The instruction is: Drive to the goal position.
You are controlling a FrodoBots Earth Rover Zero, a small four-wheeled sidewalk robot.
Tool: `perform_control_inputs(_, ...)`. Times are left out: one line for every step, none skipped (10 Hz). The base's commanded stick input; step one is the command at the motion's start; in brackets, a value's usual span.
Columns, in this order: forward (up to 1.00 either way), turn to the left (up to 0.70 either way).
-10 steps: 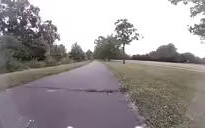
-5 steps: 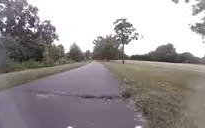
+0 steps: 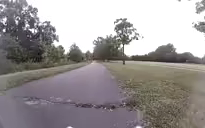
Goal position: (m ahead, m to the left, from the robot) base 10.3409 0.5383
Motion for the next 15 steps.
perform_control_inputs(0.7,0.01)
perform_control_inputs(0.7,0.01)
perform_control_inputs(0.7,0.01)
perform_control_inputs(0.7,0.01)
perform_control_inputs(0.7,0.01)
perform_control_inputs(0.7,0.01)
perform_control_inputs(0.7,0.01)
perform_control_inputs(0.7,0.01)
perform_control_inputs(0.7,0.01)
perform_control_inputs(0.7,0.01)
perform_control_inputs(0.7,0.01)
perform_control_inputs(0.7,0.01)
perform_control_inputs(0.7,0.01)
perform_control_inputs(0.7,0.01)
perform_control_inputs(0.7,0.01)
